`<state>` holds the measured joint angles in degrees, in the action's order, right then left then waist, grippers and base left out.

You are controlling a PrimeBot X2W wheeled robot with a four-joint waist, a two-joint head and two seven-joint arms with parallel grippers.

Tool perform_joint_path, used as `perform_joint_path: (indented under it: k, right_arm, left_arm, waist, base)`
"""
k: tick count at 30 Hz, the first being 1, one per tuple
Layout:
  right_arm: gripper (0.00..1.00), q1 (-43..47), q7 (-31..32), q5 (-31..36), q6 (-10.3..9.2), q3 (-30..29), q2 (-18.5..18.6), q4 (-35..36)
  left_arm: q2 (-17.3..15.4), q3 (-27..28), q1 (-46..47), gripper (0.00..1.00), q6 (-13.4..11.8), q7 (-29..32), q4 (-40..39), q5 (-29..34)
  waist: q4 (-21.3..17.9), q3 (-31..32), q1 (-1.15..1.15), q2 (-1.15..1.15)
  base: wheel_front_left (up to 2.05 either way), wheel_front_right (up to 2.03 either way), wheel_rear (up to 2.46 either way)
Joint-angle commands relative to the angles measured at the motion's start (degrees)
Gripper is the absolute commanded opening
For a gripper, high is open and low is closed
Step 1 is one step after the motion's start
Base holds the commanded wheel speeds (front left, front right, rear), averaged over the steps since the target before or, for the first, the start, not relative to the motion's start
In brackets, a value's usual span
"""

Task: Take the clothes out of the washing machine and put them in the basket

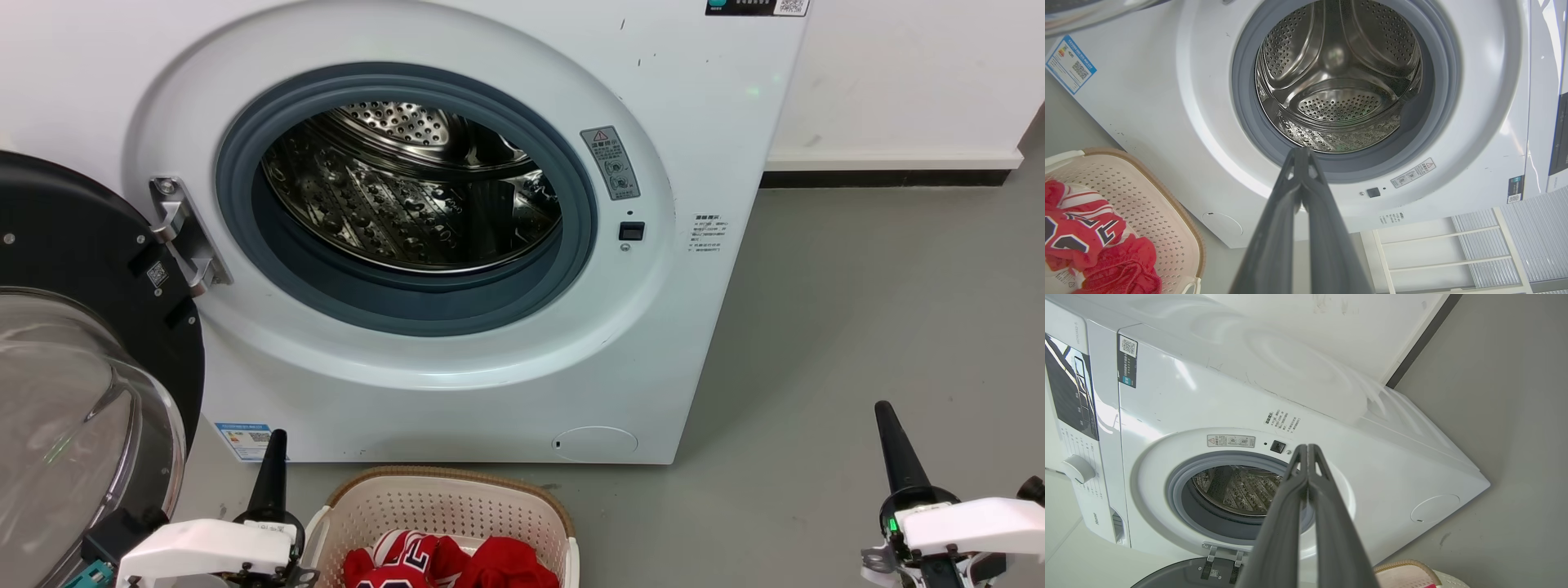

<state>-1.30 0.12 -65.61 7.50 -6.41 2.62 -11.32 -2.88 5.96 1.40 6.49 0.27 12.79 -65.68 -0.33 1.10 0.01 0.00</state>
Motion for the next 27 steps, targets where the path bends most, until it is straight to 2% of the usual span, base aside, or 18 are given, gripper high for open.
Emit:
perform_joint_path:
  k: [1,27]
  right_arm:
    - [0.00,-1.41,0.41,-1.58,0.00,-0.05,0.28,0.07]
    - [0.00,-3.69,3.86,-15.58,-0.01,-0.08,0.35,-1.49]
  left_arm:
    - [-0.05,0.20,1.20,0.00,0.20,0.35,-0.20,-1.47]
    - [-0.02,0.49,3.48,0.00,0.77,3.72,0.67,-15.44]
  waist:
    - [0.01,-0.03,0.00,0.00]
    - [0.17,-0.65,0.00,0.00]
  base:
    - [0.00,0.00,0.00]
    - [0.00,0.00,0.00]
